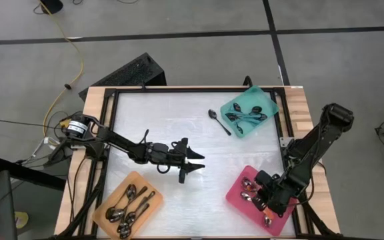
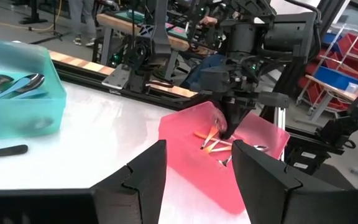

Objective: Sort silverware by color (type)
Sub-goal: Put the orange spoon into the red bin, then put the black spoon into the orange bin

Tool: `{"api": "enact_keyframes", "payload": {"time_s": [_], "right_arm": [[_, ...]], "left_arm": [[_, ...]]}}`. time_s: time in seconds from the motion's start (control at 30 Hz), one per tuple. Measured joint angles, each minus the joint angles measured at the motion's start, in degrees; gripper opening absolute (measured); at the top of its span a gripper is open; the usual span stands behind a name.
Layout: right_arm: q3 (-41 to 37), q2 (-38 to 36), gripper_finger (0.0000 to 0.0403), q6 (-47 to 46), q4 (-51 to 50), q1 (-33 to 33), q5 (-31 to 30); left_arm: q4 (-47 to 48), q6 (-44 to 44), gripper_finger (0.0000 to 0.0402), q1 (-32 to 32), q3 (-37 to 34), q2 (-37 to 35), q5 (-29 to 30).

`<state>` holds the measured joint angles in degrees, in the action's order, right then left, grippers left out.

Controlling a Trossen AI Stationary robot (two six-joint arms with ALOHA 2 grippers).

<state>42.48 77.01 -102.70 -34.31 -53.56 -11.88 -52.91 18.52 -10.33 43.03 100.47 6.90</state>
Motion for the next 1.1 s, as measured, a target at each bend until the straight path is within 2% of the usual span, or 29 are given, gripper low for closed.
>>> {"api": "enact_keyframes", "payload": {"time_s": [0.47, 0.8, 0.9, 1.1], "right_arm": [[0.0, -0.9, 0.0089, 2.1, 0.5, 0.0, 1.0], [0.0, -8.9, 0.0091, 6.4, 4.5, 2.6, 2.7], [0.0, -11.6, 0.0091, 9.3, 6.2, 3.8, 0.3], [0.0, -16.2, 0.0092, 21.7, 11.0, 9.3, -8.8]], "left_arm": [[0.0, 0.0, 0.0164, 0.0, 0.0, 0.0, 0.0], [-0.3, 2.0, 0.0164, 0.0, 0.0, 0.0, 0.0], [-0.8, 3.5, 0.0164, 0.0, 0.0, 0.0, 0.0], [-0.6, 4.2, 0.0164, 0.0, 1.2, 0.0, 0.0]]}}
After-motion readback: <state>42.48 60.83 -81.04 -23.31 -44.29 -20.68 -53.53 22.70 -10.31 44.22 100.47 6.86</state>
